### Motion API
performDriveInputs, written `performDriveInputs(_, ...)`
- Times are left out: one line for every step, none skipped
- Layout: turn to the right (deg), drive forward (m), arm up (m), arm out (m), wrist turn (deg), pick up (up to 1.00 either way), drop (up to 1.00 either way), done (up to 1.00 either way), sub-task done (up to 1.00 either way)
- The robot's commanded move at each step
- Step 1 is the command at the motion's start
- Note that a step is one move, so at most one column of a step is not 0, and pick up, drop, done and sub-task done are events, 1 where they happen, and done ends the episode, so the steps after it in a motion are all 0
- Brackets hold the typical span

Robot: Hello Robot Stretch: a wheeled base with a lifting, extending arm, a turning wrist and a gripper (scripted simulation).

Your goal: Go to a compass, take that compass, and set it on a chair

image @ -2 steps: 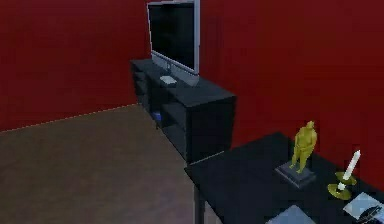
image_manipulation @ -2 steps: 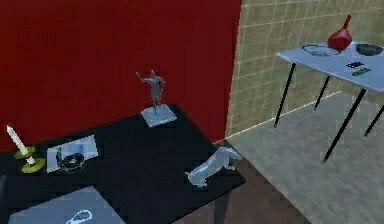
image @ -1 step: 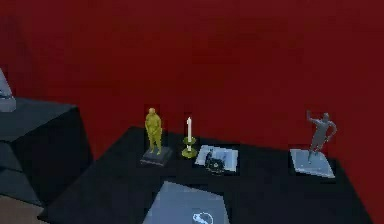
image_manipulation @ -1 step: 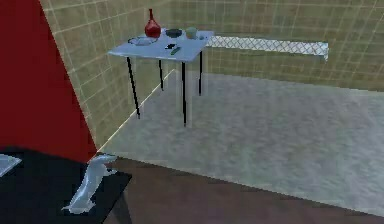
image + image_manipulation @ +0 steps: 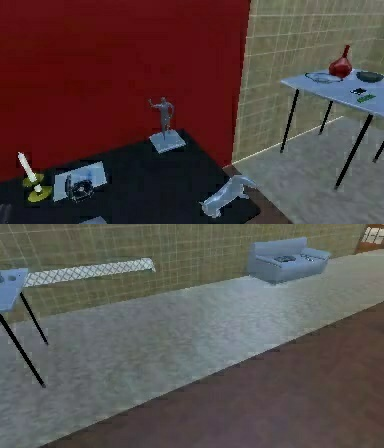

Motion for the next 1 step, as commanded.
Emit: performDriveInputs(45.0,0.0,0.0,0.0,0.0,0.0,0.0,0.0,0.0)
